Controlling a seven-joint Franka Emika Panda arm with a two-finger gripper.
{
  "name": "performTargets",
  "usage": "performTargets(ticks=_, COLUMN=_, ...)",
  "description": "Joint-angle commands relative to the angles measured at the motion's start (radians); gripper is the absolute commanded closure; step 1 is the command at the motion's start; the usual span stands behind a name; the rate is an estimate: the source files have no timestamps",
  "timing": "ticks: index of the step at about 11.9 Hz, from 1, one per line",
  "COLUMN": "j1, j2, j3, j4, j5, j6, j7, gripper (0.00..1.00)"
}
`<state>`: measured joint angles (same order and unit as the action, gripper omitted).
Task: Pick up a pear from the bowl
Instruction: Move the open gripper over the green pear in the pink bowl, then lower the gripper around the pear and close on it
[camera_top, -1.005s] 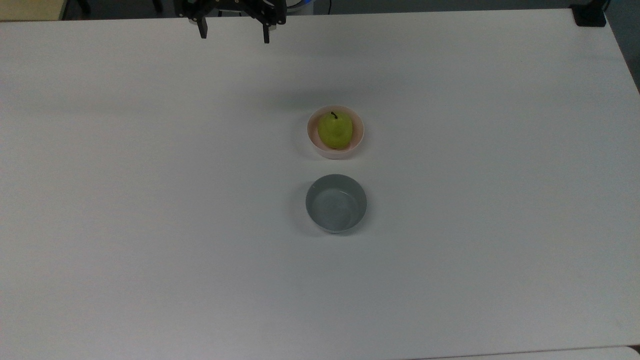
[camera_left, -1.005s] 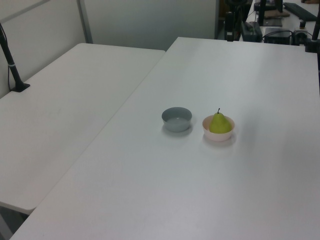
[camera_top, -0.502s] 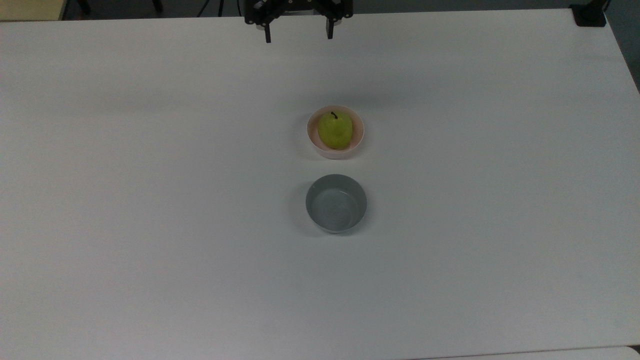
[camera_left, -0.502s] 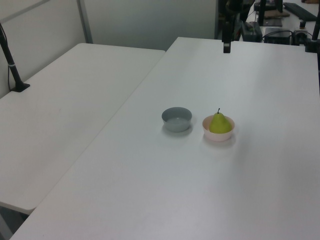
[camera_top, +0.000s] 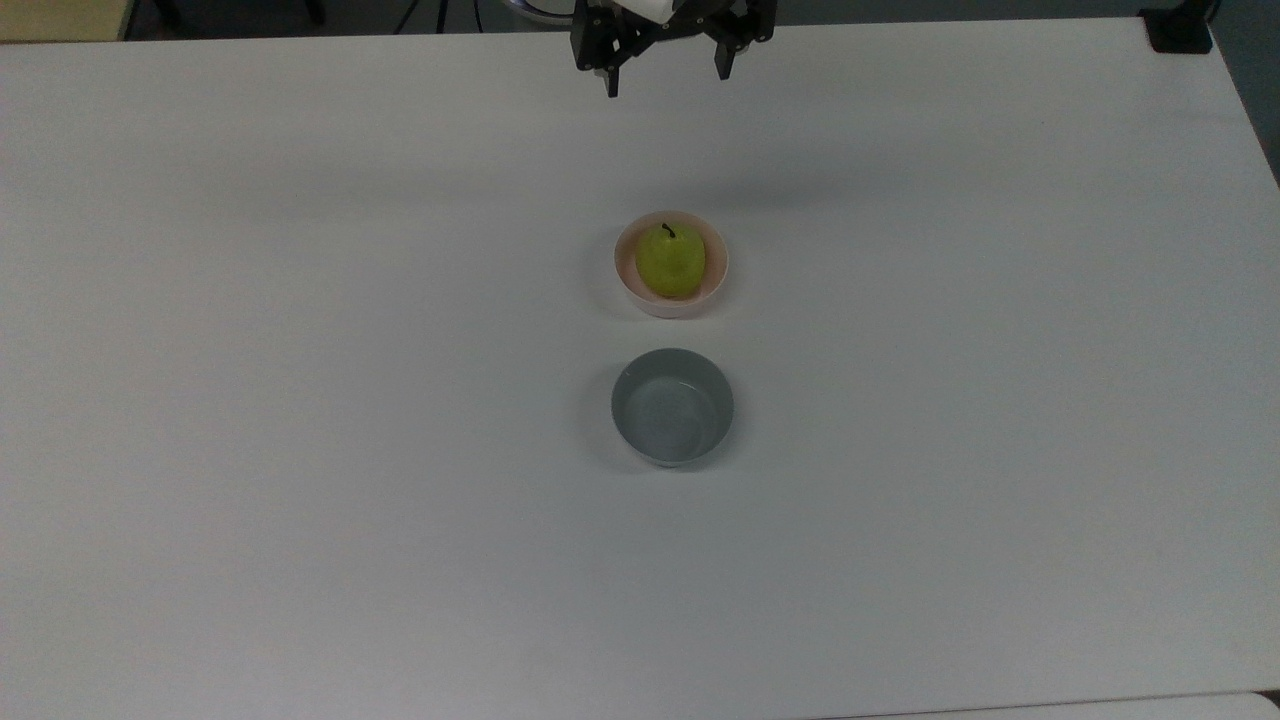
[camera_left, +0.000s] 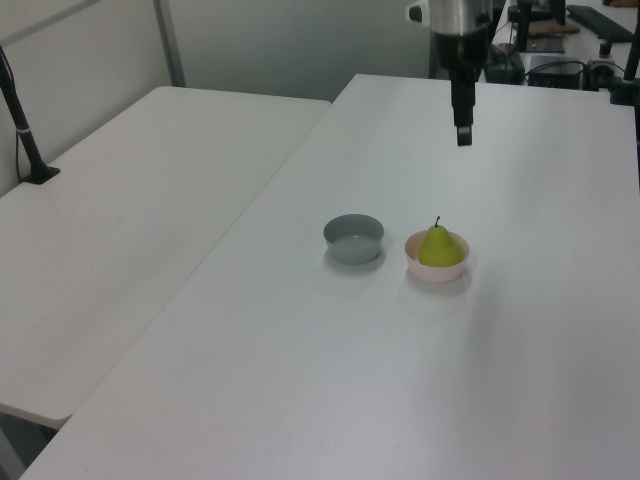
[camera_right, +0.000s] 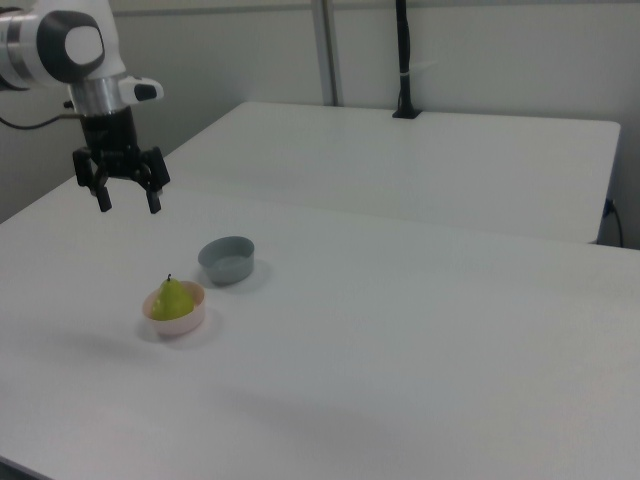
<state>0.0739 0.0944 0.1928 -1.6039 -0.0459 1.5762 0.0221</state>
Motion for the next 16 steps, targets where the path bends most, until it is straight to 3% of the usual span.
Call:
performTargets(ticks=1, j1=0.017, j2=-0.039, j3=-0.007, j4=-0.155, j5=0.012, j6=0.111, j7=-0.028, gripper=0.0)
performTargets(ticks=7, j1=0.007, j2=-0.013, j3=-0.009, j4=-0.338, j5=0.001, j6=0.35, j7=-0.129, gripper=0.0)
performTargets(ticks=16, j1=0.018, j2=0.123, j3=-0.01, j4=-0.363, j5=-0.008, j6=0.525, j7=-0.114, gripper=0.0)
